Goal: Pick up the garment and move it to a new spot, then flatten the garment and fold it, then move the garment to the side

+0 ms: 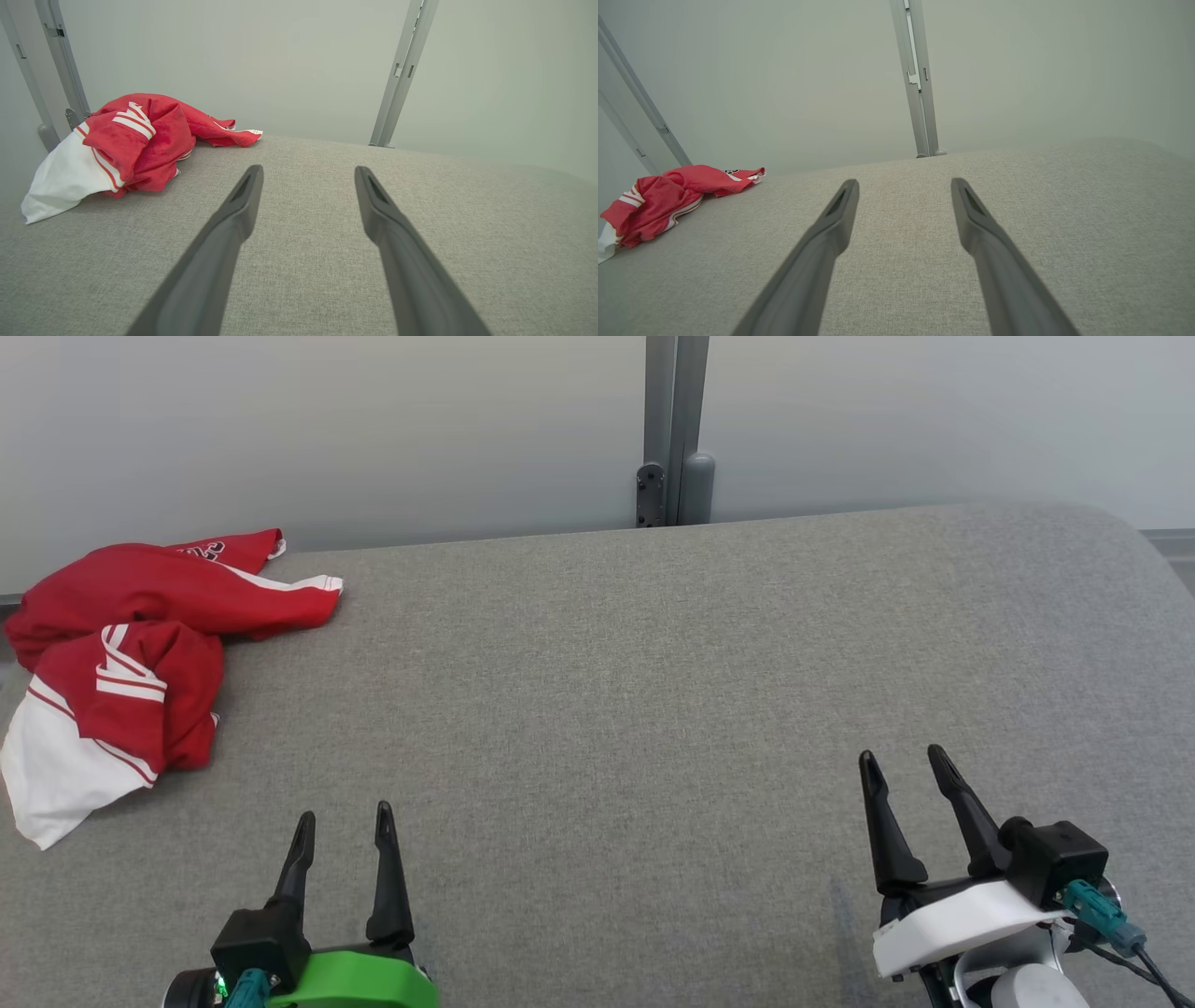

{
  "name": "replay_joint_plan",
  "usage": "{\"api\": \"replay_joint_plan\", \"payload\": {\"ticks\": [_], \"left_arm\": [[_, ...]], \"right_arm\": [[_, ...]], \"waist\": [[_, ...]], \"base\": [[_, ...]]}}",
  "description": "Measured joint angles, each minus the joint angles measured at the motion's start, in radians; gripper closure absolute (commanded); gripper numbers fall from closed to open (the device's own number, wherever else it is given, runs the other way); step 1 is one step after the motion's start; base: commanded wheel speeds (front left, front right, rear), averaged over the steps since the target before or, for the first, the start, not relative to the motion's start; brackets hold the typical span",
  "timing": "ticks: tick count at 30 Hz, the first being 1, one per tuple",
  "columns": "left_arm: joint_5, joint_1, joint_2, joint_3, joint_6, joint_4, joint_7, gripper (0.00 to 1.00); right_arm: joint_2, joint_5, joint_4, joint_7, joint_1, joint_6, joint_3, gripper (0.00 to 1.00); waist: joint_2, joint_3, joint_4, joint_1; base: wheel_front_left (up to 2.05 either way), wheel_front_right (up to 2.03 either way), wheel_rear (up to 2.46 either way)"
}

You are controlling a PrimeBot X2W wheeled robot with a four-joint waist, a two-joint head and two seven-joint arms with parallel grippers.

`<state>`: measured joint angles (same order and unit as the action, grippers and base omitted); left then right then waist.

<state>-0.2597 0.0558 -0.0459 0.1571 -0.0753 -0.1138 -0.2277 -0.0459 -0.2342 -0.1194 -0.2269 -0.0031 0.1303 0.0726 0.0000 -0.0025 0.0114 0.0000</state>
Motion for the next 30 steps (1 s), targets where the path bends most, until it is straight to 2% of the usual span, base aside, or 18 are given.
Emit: {"api": "replay_joint_plan", "payload": {"ticks": [19, 30], "left_arm": [[0.093, 0.007, -0.001, 0.020, -0.014, -0.009, -0.035, 0.00], [0.086, 0.008, -0.001, 0.018, -0.013, -0.024, -0.035, 0.00]], "right_arm": [[-0.002, 0.129, -0.010, -0.035, 0.000, 0.000, 0.016, 0.00], [-0.002, 0.130, -0.012, -0.036, 0.000, 0.000, 0.013, 0.00]], "waist": [[0.0000, 0.001, 0.003, 0.0000], [0.0000, 0.002, 0.004, 0.0000]], "base": [[0.00, 0.00, 0.00], [0.00, 0.00, 0.00]]}}
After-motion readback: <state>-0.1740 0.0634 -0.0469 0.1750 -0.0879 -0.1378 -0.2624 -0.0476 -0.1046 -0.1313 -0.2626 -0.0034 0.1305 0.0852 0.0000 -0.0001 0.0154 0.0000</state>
